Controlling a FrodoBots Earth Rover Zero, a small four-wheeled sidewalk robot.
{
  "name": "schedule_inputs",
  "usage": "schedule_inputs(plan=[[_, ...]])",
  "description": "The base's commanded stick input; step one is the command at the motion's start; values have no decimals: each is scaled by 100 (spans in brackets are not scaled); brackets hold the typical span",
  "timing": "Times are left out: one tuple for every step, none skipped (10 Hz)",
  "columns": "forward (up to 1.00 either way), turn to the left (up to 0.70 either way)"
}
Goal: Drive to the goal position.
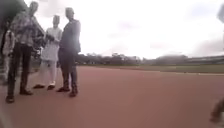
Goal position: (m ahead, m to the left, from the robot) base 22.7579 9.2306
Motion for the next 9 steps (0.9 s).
schedule_inputs(plan=[[70,1],[70,1],[70,1],[70,1],[70,1],[70,1],[70,1],[70,1],[70,1]])
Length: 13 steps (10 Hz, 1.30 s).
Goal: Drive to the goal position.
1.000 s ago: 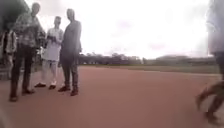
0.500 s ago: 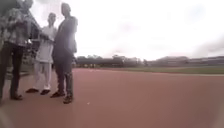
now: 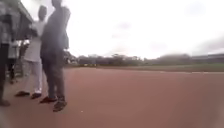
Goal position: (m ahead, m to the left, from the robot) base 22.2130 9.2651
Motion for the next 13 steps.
schedule_inputs(plan=[[70,1],[70,1],[70,1],[70,1],[70,1],[70,1],[70,1],[70,1],[70,1],[70,1],[70,1],[70,1],[70,12]])
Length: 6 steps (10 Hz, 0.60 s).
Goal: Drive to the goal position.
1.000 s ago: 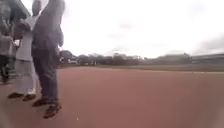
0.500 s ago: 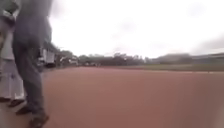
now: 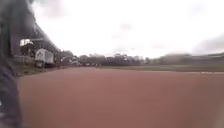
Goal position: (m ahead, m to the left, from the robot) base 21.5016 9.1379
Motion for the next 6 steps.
schedule_inputs(plan=[[70,24],[70,36],[70,36],[70,36],[70,36],[70,36]])
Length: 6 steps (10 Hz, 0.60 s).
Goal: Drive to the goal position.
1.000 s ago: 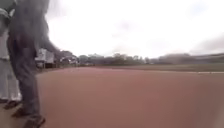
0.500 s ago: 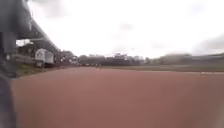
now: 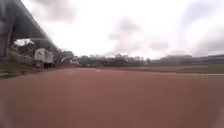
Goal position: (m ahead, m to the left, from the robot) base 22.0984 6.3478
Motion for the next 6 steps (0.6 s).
schedule_inputs(plan=[[70,36],[70,36],[70,36],[70,36],[70,36],[70,36]])
